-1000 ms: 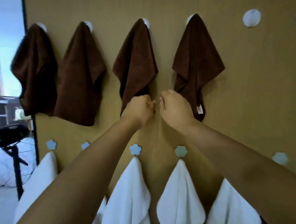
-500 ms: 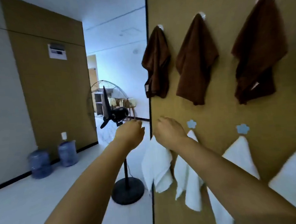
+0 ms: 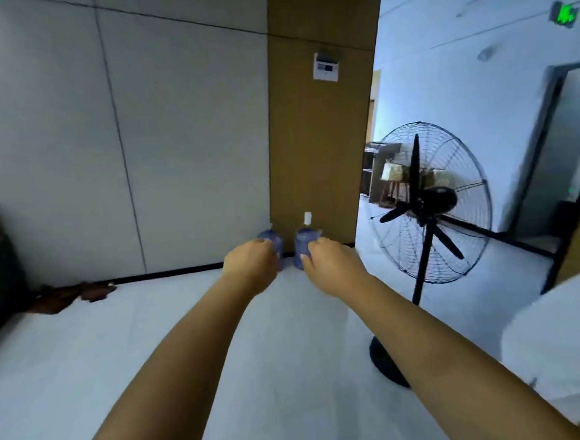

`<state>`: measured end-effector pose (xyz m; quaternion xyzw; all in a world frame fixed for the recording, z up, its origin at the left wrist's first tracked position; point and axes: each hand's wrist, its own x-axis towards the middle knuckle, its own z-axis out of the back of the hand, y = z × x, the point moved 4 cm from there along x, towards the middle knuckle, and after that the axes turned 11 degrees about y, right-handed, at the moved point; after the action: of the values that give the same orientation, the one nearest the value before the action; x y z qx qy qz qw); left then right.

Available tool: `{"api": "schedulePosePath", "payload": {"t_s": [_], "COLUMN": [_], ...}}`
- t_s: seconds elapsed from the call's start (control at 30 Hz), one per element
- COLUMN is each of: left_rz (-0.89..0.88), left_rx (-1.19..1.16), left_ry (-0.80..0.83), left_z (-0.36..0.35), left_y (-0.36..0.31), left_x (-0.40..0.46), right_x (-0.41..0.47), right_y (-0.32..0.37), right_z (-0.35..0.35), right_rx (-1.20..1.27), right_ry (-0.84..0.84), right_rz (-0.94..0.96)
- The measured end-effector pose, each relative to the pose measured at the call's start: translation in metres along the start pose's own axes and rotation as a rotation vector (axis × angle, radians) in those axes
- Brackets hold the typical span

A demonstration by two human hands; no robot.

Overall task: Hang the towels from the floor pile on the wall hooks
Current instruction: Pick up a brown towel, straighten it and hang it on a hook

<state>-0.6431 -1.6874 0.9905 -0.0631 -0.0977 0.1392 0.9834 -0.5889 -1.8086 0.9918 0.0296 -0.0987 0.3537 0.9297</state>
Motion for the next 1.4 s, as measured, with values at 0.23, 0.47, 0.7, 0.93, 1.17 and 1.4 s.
{"api": "schedulePosePath", "payload": {"t_s": [0.23,0.47,0.7,0.93,1.17,1.4], "left_rz": [0.198,0.279,0.359,0.465,0.481,0.522], "left_rx": [0.075,0.129,0.143,0.163,0.12,0.17], "left_ry": [0.041,0.048,0.077,0.131,0.115,0.062], "left_z": [-0.021,-0.035,-0.05,-0.069,-0.077,-0.032], "left_y": [0.125,0.207,0.289,0.405,0.552,0.705], "left_x": [0.038,0.117,0.171,0.209,0.268,0.328], "right_x": [0.1,0.232,0.333,0.413,0.518,0.627], "right_y": [0.089,0.131,0.176,0.259,0.363,0.48], "right_z": [-0.054,-0.089,-0.128,-0.171,-0.202,-0.202], "right_rx": [-0.038,0.114,0.17,0.166,0.15,0.155], "right_ry": [0.135,0.167,0.196,0.249,0.234,0.213], "right_rz": [0.224,0.272,0.315,0.445,0.489,0.522]}}
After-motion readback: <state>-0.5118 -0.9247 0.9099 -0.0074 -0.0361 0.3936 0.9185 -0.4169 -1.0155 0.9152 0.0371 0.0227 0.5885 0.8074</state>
